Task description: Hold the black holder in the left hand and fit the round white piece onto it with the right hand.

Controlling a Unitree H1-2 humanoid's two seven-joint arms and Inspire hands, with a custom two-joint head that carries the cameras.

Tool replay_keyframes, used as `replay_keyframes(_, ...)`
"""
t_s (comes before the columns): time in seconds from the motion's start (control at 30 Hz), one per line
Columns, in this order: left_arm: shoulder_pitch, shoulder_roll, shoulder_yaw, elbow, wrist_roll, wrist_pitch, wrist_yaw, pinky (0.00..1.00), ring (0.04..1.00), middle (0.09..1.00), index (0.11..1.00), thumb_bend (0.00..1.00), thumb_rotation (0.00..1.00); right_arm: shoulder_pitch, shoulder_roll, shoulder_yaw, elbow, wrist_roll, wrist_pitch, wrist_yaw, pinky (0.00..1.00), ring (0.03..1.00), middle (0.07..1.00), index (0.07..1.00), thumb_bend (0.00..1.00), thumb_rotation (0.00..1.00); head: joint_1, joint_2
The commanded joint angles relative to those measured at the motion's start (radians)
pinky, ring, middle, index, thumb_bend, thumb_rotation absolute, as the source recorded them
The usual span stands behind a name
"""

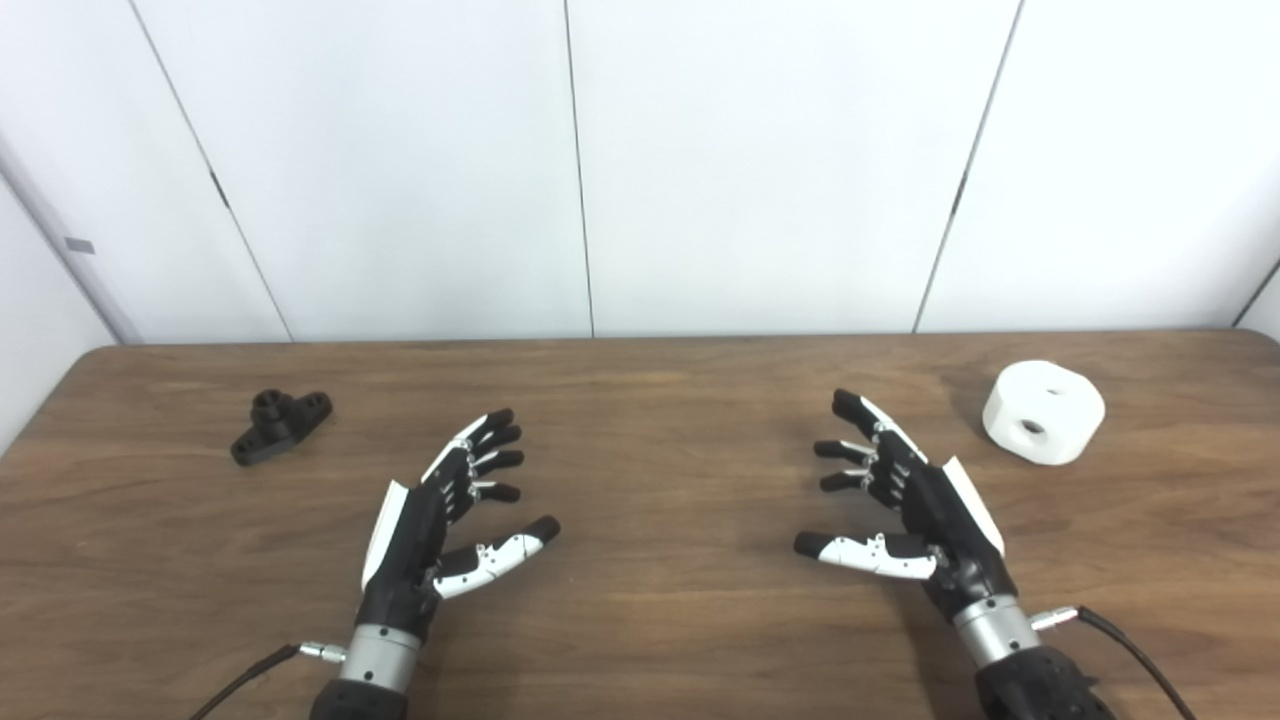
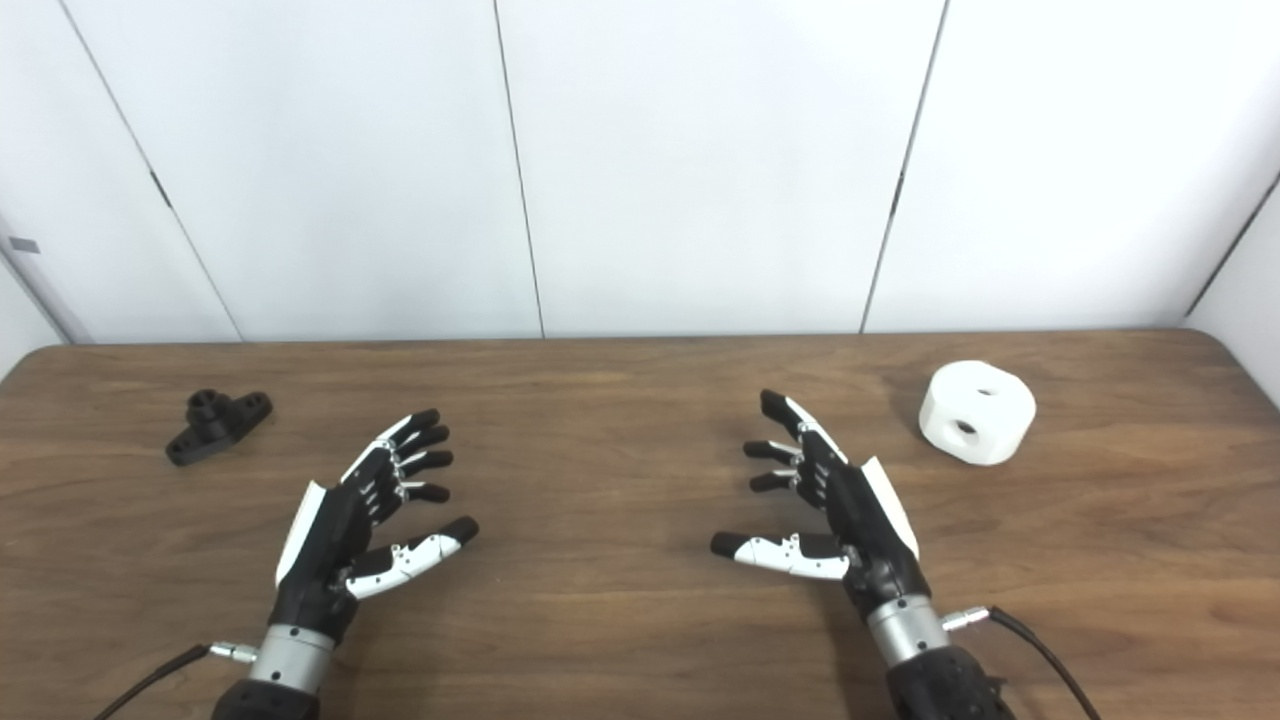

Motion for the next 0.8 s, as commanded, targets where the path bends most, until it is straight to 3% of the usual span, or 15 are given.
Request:
replay_keyframes(0.0, 0.000, 0.000, 0.004, -0.022, -0.016, -0.010, 0.004, 0.64, 0.799, 0.851, 0.877, 0.68, 0.08, -0.027, 0.000, -0.005, -0.041, 0.017, -0.007, 0.005, 0.65, 0.787, 0.921, 0.918, 0.83, 0.17, 0.002, 0.002)
replay_keyframes(0.1, 0.002, 0.002, 0.002, -0.021, -0.011, -0.010, 0.007, 0.62, 0.791, 0.849, 0.873, 0.68, 0.06, -0.025, -0.002, -0.003, -0.047, 0.012, -0.003, 0.005, 0.65, 0.786, 0.916, 0.919, 0.83, 0.17, 0.009, 0.000)
replay_keyframes(0.27, 0.001, -0.014, -0.017, -0.005, 0.020, -0.030, 0.017, 0.62, 0.791, 0.845, 0.869, 0.69, 0.11, -0.017, -0.019, -0.014, -0.029, 0.029, -0.033, 0.011, 0.66, 0.789, 0.913, 0.919, 0.81, 0.15, 0.238, -0.037)
replay_keyframes(0.33, 0.002, -0.026, -0.027, 0.002, 0.034, -0.023, 0.023, 0.62, 0.784, 0.845, 0.868, 0.71, 0.14, -0.011, -0.028, -0.019, -0.025, 0.041, -0.045, 0.019, 0.67, 0.795, 0.922, 0.930, 0.77, 0.11, 0.289, -0.054)
replay_keyframes(0.47, -0.003, -0.047, -0.041, 0.018, 0.081, -0.011, 0.046, 0.64, 0.779, 0.837, 0.862, 0.74, 0.19, 0.002, -0.028, -0.025, -0.038, 0.049, -0.022, 0.021, 0.70, 0.807, 0.927, 0.942, 0.72, 0.03, 0.343, -0.081)
replay_keyframes(0.6, -0.003, -0.051, -0.048, 0.026, 0.099, -0.023, 0.056, 0.66, 0.787, 0.845, 0.845, 0.71, 0.15, 0.012, -0.018, -0.021, -0.047, 0.055, -0.015, 0.024, 0.73, 0.823, 0.923, 0.952, 0.69, 0.00, 0.364, -0.101)
replay_keyframes(0.77, -0.004, -0.047, -0.040, 0.031, 0.117, -0.034, 0.071, 0.65, 0.771, 0.829, 0.822, 0.69, 0.11, 0.019, -0.014, -0.013, -0.057, 0.025, -0.011, 0.014, 0.70, 0.825, 0.932, 0.959, 0.65, 0.00, 0.365, -0.104)
